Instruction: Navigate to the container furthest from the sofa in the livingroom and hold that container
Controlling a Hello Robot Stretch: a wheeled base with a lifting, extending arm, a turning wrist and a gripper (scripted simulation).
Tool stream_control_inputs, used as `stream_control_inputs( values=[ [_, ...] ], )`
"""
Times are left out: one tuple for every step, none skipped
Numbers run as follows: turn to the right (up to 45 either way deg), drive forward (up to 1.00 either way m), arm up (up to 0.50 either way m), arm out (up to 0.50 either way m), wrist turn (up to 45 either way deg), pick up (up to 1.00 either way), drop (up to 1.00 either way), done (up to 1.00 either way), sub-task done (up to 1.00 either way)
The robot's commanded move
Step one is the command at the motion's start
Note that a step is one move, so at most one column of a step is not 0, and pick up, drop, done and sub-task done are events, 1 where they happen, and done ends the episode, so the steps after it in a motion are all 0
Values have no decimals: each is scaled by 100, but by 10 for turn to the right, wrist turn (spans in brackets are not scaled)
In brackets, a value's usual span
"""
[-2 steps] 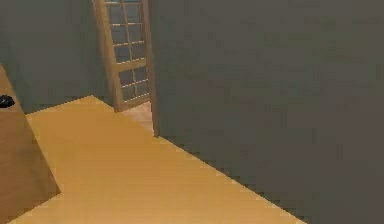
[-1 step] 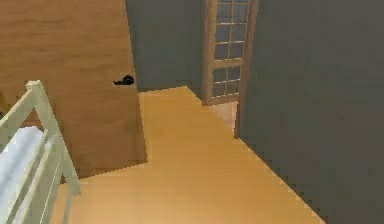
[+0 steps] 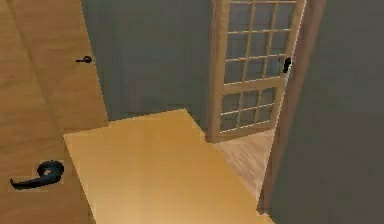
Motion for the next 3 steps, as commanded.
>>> stream_control_inputs(
  values=[
    [0, 100, 0, 0, 0, 0, 0, 0, 0],
    [-60, 0, 0, 0, 0, 0, 0, 0, 0],
    [0, 20, 0, 0, 0, 0, 0, 0, 0]
  ],
)
